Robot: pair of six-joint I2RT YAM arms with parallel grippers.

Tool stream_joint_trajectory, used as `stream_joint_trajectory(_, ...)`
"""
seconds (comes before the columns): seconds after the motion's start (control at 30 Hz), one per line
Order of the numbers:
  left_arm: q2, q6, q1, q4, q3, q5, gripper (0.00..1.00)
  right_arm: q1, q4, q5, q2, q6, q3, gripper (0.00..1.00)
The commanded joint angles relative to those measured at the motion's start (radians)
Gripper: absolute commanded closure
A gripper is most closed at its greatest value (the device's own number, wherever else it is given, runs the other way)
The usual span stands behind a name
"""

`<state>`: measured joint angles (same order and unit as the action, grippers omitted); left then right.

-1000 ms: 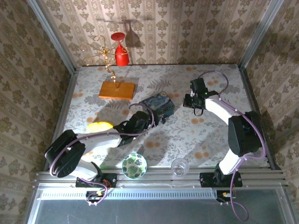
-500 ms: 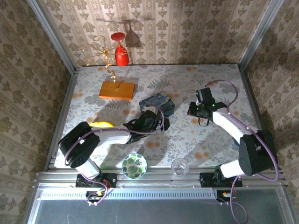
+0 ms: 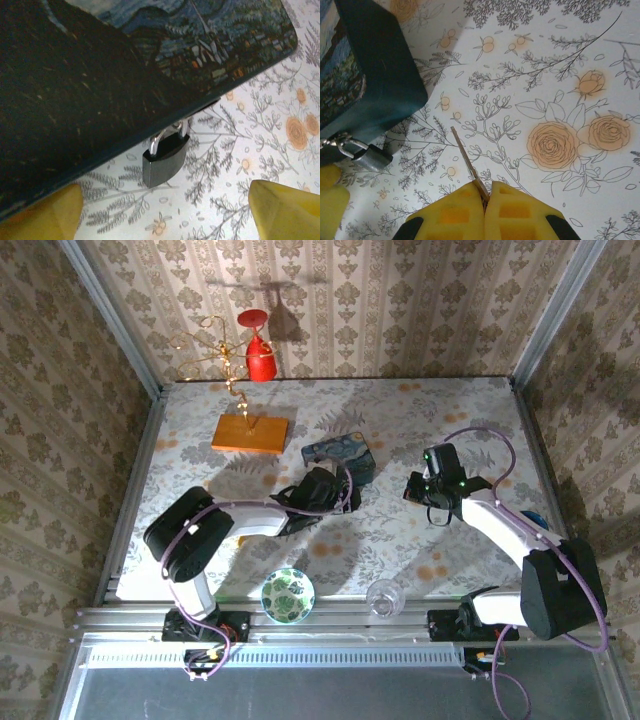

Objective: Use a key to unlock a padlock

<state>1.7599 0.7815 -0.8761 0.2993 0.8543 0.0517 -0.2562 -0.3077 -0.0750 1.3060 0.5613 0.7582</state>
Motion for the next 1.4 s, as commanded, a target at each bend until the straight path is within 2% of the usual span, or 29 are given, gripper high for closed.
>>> stream_joint_trajectory(0.0, 0.018, -0.033, 0.015, 0.004, 0.038, -0.008, 0.14, -0.007, 0.04, -0.046, -0.028, 0.028, -0.027, 1.0)
stream_joint_trajectory(0.13, 0.028, -0.02, -0.001, -0.048, 0.064, 0.042, 0.2, -0.007, 0.05, -0.054, -0.04, 0.035, -0.044, 1.0)
stream_joint_trajectory(0.2, 0.035, -0.01, -0.023, -0.117, 0.093, 0.102, 0.21, -0.007, 0.053, -0.055, -0.047, 0.038, -0.052, 1.0)
stream_joint_trajectory(0.53, 0.133, 0.016, -0.122, -0.489, 0.318, 0.355, 0.14, -0.007, 0.046, -0.05, -0.092, 0.033, -0.065, 1.0)
stream_joint_trajectory(0.83, 0.225, 0.031, -0.129, -0.572, 0.446, 0.391, 0.17, -0.006, 0.03, -0.043, -0.133, 0.021, -0.065, 1.0)
stream_joint_trajectory(0.97, 0.273, 0.053, -0.129, -0.65, 0.519, 0.434, 0.24, -0.006, 0.032, -0.036, -0.146, 0.023, -0.065, 1.0)
stream_joint_trajectory(1.17, 0.307, 0.05, -0.13, -0.653, 0.558, 0.451, 0.26, -0.006, 0.035, -0.039, -0.148, 0.023, -0.065, 1.0)
stream_joint_trajectory(1.27, 0.325, 0.068, -0.13, -0.673, 0.579, 0.464, 0.31, -0.006, 0.034, -0.039, -0.151, 0.023, -0.065, 1.0)
stream_joint_trajectory(1.37, 0.342, 0.073, -0.13, -0.684, 0.596, 0.468, 0.32, -0.006, 0.032, -0.039, -0.155, 0.022, -0.065, 1.0)
